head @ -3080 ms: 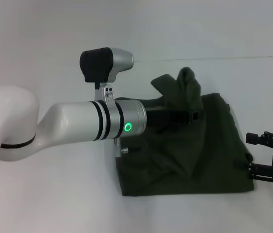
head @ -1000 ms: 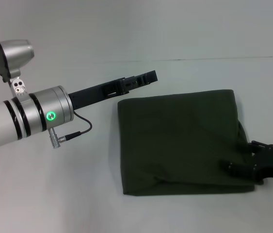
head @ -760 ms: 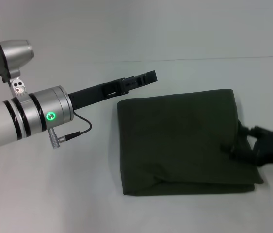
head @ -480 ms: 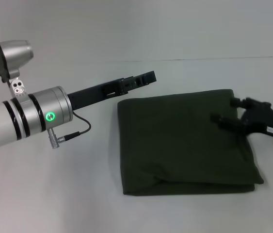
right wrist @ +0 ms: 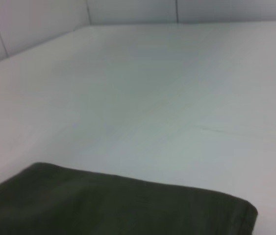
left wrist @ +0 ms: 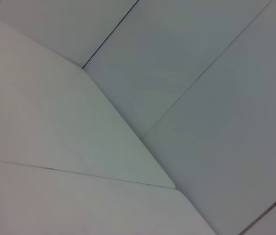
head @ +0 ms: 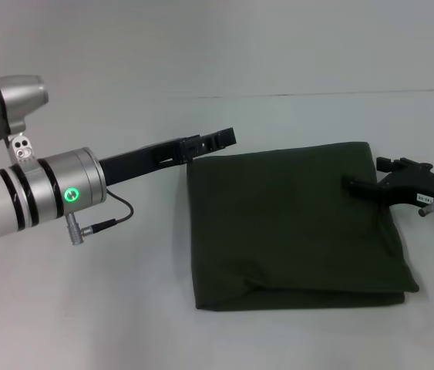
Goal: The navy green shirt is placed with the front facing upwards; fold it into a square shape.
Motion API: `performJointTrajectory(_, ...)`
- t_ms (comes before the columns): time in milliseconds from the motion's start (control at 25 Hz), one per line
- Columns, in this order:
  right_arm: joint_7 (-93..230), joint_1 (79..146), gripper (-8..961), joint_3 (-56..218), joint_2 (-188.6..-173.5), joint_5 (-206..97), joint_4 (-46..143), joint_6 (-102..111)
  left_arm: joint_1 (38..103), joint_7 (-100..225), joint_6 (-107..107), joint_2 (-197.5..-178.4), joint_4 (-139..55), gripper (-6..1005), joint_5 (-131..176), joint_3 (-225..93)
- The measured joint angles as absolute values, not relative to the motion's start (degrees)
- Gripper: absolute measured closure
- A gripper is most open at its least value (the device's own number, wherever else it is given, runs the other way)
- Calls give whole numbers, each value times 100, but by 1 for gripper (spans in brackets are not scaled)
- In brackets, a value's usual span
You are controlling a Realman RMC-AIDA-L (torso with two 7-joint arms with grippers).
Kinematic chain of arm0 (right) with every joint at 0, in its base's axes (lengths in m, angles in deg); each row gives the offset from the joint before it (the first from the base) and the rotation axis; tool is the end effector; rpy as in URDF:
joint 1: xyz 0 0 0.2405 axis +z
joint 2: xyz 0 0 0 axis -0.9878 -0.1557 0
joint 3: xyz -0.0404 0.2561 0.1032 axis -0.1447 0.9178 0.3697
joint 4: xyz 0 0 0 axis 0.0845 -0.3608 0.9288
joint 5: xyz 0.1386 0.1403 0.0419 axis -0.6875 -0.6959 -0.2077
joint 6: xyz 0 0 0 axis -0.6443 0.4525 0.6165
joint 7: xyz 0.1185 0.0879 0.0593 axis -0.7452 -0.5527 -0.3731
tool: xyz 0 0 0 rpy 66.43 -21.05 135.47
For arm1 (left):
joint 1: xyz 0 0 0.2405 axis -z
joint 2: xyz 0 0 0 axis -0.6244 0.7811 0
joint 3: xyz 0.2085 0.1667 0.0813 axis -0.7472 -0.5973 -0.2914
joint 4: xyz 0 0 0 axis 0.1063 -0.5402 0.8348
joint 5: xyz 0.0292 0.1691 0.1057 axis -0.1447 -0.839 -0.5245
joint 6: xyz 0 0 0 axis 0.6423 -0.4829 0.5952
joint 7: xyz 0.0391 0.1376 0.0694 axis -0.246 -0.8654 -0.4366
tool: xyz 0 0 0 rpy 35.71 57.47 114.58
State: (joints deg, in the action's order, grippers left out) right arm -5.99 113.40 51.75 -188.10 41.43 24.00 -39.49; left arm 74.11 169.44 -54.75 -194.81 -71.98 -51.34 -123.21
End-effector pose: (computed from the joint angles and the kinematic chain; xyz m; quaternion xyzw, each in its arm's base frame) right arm 0.3345 0.3952 -0.0306 -0.8536 0.3413 0.1529 0.3626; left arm -0.2116 0.3976 -0.0723 -0.8088 -0.4633 -0.3369 0.1333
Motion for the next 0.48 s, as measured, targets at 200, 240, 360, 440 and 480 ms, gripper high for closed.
performJointTrajectory(200,-523,11270,71,5181,-18823,3944,2221,-4325,7401,16980,-5518,-19451,-7215,111,-5362,-12118)
performJointTrajectory(240,-490,11219,71,5187,-18823,3893,2140,-4494,7400,17024,-5538,-19437,-7227,111,-5472,-12057)
performJointTrajectory(360,-114,10849,71,5220,-18811,3599,1765,-5337,7400,17267,-5615,-19392,-7283,111,-5936,-11863)
performJointTrajectory(440,415,10570,71,5223,-18793,3409,1571,-6058,7425,17565,-5688,-19354,-7363,111,-6452,-11723)
performJointTrajectory(480,646,10443,71,5224,-18788,3358,1498,-6372,7445,17751,-5723,-19338,-7409,111,-6699,-11672)
